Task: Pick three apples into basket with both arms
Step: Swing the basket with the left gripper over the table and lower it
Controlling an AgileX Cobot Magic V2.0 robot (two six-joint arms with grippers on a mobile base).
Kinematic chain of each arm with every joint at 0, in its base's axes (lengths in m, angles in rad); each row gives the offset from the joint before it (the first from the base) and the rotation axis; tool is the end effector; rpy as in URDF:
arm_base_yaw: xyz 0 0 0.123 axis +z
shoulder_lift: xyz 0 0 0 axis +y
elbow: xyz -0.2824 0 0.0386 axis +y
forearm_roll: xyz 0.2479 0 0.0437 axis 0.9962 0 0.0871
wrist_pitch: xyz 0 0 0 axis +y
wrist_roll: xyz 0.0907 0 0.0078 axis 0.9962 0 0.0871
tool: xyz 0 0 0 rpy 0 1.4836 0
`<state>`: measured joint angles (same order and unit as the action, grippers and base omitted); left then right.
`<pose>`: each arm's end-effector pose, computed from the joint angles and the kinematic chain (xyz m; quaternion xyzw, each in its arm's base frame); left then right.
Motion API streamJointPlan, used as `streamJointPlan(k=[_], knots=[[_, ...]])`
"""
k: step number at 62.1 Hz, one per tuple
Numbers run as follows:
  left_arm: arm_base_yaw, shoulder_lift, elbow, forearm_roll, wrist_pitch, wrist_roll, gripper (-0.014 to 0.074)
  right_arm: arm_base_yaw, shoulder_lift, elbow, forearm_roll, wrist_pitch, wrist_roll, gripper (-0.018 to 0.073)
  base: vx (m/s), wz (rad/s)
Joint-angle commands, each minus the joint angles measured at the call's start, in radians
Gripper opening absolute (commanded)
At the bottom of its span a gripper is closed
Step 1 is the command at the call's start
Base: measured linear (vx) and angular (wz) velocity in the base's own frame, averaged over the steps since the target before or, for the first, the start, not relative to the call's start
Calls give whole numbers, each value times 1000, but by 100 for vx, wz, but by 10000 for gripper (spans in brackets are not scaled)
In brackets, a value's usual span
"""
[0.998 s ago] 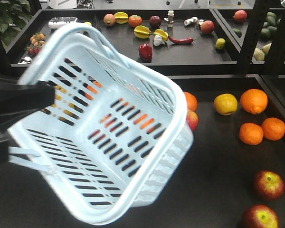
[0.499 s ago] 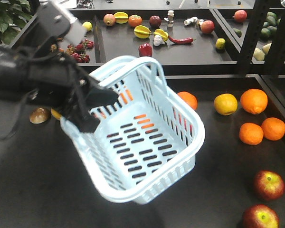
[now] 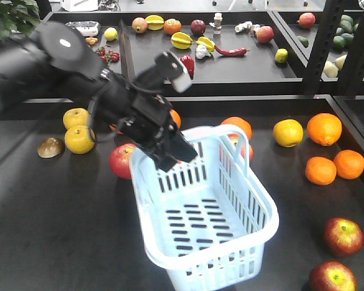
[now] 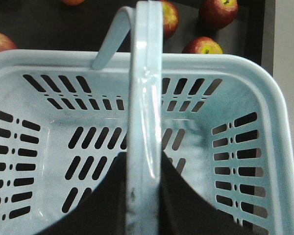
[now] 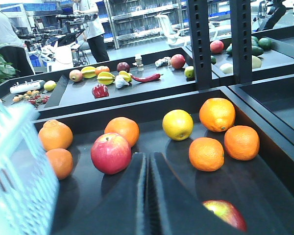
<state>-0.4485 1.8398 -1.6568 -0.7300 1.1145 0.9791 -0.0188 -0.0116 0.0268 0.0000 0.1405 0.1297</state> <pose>0.3350 -0.2217 0.3184 0.5281 0.7583 -0.2875 0.2517 0.0565 -0.0011 0.1919 0.0542 0.7289 0.0378 0.6814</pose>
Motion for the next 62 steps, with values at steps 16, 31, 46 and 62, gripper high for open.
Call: streamJointPlan(k=[16,31,46,62], knots=[[-3,66,-84,-90,-58,36,-6,-4,-11,13,-7,-76,-8,-5,0,0],[-3,72,-84,-93,-81,61,1,-4,-11,13,-7,-76,-8,-5,0,0],[-3,72,-84,-93,-80,61,31,-4,-11,13,-7,-76,-8,-5,0,0],[-3,72,-84,-95,-81,57,211,-4,-11,13,-7,-76,-8,-5,0,0]])
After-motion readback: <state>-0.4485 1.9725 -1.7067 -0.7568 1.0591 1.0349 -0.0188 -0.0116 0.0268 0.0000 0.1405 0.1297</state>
